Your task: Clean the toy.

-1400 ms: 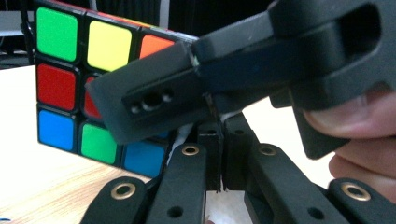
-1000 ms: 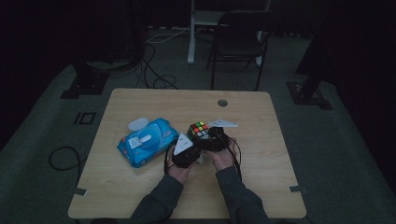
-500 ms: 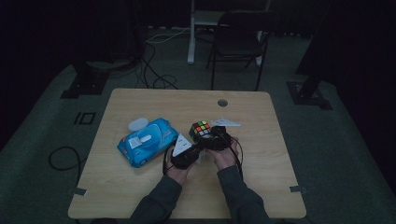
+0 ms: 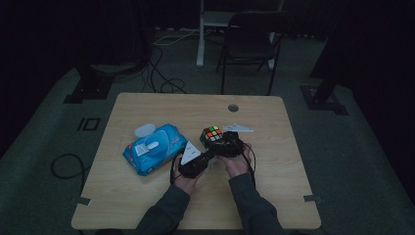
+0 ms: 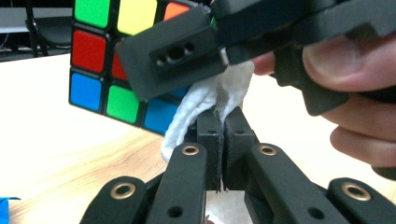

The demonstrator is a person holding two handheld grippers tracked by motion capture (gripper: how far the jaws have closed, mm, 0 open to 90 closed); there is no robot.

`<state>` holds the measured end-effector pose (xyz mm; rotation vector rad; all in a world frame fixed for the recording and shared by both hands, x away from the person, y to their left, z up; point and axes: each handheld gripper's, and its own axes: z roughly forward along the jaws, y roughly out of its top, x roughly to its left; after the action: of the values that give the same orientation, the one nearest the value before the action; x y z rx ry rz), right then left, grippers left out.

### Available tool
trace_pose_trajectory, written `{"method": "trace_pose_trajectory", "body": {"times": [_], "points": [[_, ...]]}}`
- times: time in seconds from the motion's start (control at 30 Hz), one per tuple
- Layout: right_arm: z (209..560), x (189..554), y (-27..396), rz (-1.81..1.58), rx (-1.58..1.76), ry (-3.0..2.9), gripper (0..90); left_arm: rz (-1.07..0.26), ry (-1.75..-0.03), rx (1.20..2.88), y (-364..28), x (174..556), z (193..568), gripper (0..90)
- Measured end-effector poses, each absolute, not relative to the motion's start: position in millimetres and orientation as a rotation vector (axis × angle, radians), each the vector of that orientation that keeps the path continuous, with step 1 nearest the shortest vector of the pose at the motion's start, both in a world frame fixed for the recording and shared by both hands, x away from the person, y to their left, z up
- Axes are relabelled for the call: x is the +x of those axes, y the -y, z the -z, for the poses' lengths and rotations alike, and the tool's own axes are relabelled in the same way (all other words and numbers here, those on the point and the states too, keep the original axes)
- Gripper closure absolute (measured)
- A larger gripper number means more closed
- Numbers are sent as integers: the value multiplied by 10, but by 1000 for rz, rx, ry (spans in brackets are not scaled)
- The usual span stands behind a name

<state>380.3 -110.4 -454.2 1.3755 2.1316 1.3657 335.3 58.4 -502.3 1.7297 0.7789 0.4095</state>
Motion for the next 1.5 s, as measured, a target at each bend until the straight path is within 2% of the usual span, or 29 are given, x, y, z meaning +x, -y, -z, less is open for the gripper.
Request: {"method": "trace_pose_trajectory", "body": {"times": [0.23, 0.73, 1.5], "points": [[4526, 3818, 1147, -1366, 1380, -2118, 346, -388, -805, 1739, -651, 3354, 5072, 883], [4560, 3852, 1376, -1302, 1366, -2125, 346, -430, -866, 1740, -965, 3369, 5025, 883], [4754, 3767, 1733, -1194, 1243, -2203, 346, -364, -899, 1820, -1202, 3392, 5050, 882]]}}
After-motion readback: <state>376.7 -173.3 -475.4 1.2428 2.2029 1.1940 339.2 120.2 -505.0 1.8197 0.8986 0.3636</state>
